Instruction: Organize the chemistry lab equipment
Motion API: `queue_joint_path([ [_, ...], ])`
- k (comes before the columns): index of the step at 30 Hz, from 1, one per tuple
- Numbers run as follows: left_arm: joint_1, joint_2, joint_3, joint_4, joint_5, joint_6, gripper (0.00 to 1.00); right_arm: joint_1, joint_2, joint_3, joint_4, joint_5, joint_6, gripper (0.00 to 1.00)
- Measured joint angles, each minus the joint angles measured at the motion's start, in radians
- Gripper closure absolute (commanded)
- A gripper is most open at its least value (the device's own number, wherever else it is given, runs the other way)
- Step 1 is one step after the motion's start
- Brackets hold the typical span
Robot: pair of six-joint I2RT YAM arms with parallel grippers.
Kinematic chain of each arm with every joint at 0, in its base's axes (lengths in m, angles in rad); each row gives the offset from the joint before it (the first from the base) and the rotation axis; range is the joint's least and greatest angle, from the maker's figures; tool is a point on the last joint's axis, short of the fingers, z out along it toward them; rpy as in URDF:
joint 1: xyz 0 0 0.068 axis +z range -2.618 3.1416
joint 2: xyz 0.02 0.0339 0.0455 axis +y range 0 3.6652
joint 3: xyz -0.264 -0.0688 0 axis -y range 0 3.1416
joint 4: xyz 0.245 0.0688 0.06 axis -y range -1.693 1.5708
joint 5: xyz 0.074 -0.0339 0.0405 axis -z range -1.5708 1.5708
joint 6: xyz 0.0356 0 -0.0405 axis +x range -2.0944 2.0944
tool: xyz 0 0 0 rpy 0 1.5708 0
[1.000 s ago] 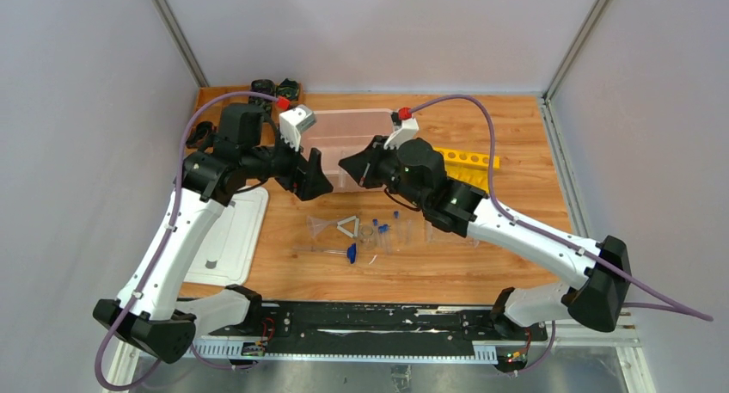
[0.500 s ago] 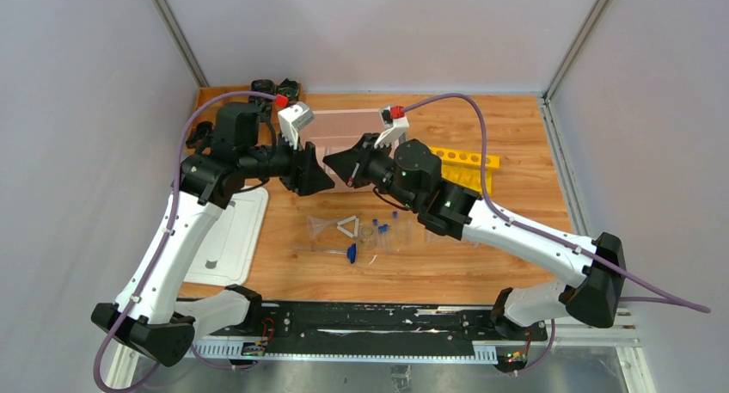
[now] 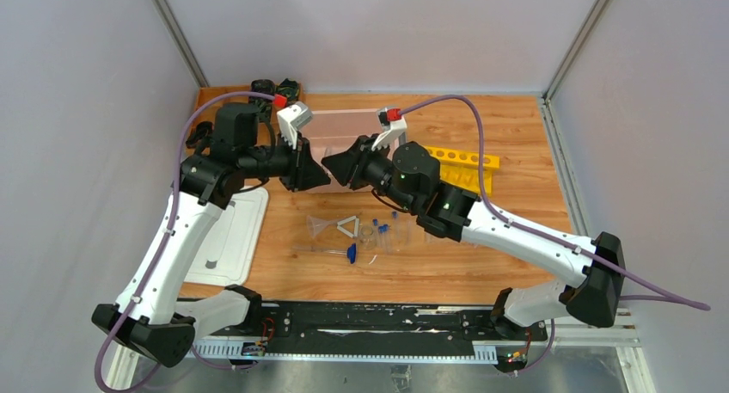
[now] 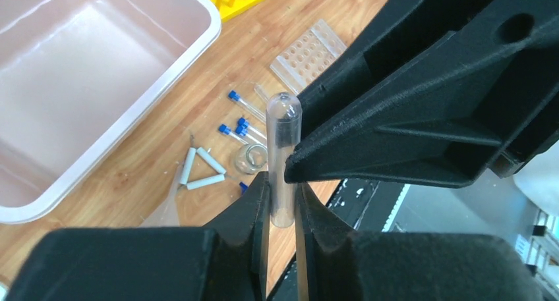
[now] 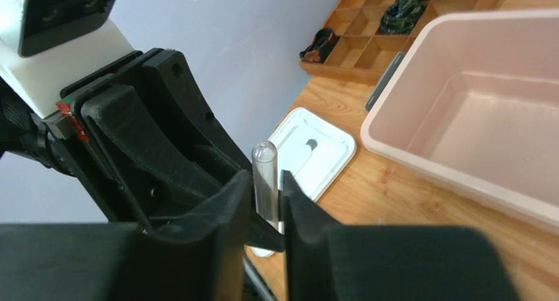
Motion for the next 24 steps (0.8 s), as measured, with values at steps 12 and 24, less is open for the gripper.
queue_joint_path([
  [12,0.0,-0.058,-0.05,0.004,-0.006,0.102,0.91,-0.071,0.098,0.304,-0.357,-0.145,0.011,0.48],
  [24,0.0,-0.119,-0.078,0.003,-0.026,0.225,0.91,-0.125,0.211,0.468,-0.591,-0.449,-0.001,0.6],
])
